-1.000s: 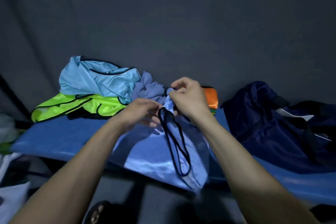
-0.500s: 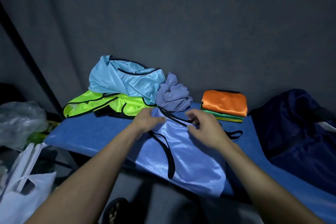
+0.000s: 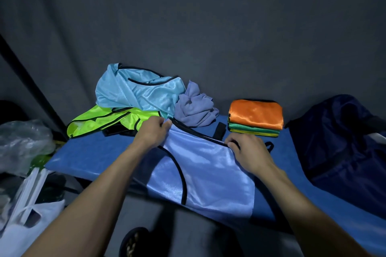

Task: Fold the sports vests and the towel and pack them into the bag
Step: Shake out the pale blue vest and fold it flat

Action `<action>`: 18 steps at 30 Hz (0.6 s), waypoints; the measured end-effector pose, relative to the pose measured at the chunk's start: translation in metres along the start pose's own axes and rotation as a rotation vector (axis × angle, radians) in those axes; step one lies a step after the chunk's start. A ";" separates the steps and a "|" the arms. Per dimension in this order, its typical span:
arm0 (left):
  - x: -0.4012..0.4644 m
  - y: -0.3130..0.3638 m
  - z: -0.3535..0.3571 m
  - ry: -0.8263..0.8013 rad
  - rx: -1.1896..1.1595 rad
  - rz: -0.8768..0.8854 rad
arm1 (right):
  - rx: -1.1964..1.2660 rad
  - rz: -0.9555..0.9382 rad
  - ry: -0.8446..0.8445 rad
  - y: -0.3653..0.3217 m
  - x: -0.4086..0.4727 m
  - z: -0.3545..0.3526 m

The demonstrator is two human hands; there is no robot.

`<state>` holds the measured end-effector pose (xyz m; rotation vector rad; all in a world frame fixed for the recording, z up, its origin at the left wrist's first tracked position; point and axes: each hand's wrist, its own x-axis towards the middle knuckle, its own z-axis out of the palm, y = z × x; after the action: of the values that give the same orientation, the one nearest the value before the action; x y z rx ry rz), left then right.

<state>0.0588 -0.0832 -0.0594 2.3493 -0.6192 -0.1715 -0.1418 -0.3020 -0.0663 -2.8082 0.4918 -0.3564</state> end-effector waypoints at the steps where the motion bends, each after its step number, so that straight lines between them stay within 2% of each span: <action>1: 0.002 -0.003 -0.004 -0.017 0.023 0.031 | -0.022 -0.014 -0.005 -0.001 0.002 0.002; 5: 0.003 -0.013 -0.001 -0.062 0.078 0.052 | -0.079 -0.033 -0.005 -0.002 0.007 0.016; 12: 0.007 -0.014 0.010 0.033 0.033 0.100 | -0.174 -0.042 0.001 0.004 0.011 0.021; 18: 0.005 -0.013 0.018 0.192 0.256 0.113 | -0.231 -0.074 0.062 0.001 0.005 0.022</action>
<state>0.0635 -0.0882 -0.0814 2.5273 -0.7104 0.1940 -0.1311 -0.2998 -0.0860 -3.0529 0.4711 -0.4277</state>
